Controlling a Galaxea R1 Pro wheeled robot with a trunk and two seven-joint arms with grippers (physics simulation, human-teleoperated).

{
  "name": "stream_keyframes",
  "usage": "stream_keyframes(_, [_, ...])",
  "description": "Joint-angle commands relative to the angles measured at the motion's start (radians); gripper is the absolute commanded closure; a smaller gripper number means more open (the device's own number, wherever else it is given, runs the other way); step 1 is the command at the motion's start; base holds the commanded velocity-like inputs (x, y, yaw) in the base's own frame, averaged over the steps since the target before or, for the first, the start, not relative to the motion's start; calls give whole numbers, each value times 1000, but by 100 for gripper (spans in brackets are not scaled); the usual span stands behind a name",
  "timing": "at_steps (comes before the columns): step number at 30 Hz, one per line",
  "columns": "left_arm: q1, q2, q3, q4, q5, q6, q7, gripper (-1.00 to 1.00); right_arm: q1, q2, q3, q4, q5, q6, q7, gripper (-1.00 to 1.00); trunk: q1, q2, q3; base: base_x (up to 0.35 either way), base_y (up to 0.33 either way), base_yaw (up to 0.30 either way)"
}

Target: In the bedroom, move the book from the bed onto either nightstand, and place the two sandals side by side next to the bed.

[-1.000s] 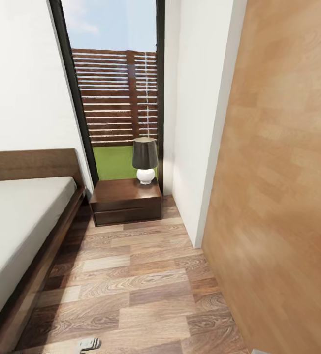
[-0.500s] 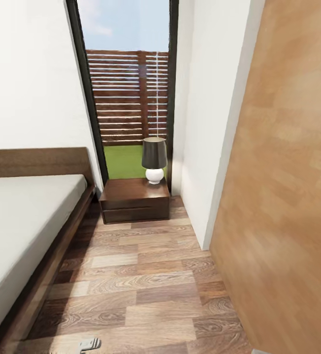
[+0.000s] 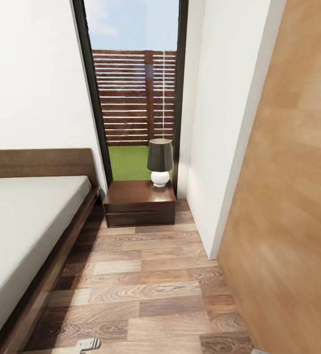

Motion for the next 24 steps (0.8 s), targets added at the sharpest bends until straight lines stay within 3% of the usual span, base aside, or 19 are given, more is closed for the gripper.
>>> stream_keyframes(1, [-1, 0, 9, -1, -8, 1, -5, -100, 0, 0, -5, 0, -4, 2, 5, -100, 0, 0, -1, 86, 0, 3])
stream_keyframes(9, [-1, 0, 9, -1, -9, 1, -5, -100, 0, 0, -5, 0, -4, 2, 5, -100, 0, 0, -1, 73, -2, 1])
stream_keyframes(24, [-1, 0, 8, -1, -9, 1, -5, -100, 0, 0, -5, 0, -4, 2, 5, -100, 0, 0, -1, 279, -119, 0])
